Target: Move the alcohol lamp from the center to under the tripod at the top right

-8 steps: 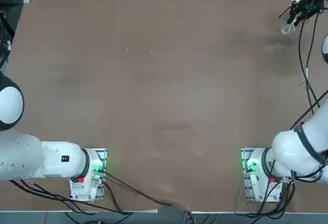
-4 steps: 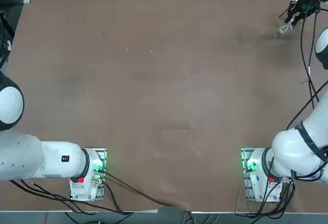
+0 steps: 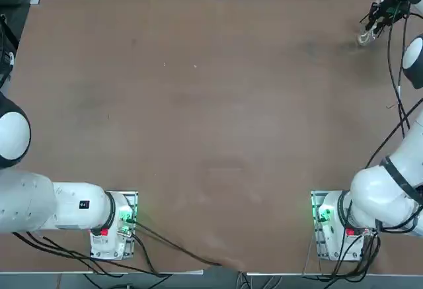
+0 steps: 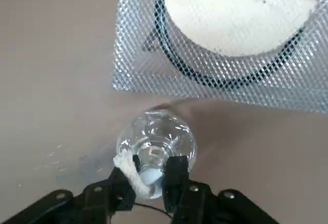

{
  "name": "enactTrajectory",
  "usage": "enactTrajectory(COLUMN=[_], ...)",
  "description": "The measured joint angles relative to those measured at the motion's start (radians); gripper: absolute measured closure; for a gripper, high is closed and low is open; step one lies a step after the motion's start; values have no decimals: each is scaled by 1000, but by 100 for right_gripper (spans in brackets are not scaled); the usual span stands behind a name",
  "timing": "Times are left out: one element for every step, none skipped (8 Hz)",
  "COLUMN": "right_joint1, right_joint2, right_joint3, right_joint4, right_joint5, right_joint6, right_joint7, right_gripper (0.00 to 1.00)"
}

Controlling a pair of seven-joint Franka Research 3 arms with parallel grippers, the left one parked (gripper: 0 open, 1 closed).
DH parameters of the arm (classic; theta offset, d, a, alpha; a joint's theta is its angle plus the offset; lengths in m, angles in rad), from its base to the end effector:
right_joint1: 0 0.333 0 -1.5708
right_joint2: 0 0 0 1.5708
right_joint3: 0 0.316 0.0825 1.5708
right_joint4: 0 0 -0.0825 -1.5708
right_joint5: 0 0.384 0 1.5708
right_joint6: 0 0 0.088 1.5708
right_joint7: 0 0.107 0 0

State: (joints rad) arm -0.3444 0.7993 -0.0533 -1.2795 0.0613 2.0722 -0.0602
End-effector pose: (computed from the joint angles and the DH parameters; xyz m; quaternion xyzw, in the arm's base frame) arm 0.6937 -0.2774 0.2724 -0.9846 0.1746 0.0009 0.0081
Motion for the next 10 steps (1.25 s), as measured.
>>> enactTrajectory(right_joint1=[-3,-10,-17,-21,-23,-24,-22,-19,-16,-15], right_joint2=[7,14,21,22,22,22,20,10,-17,-60], right_joint3=[0,0,0,0,0,0,1,3,7,13], right_joint4=[3,5,10,12,12,15,23,35,43,43], right_joint5=[0,0,1,1,1,1,1,1,1,2], right_joint6=[1,2,6,6,6,5,4,-17,-85,-190], right_joint7=[0,-5,-17,-30,-39,-43,-46,-49,-51,-51], right_gripper=[71,71,71,69,55,38,20,3,0,0])
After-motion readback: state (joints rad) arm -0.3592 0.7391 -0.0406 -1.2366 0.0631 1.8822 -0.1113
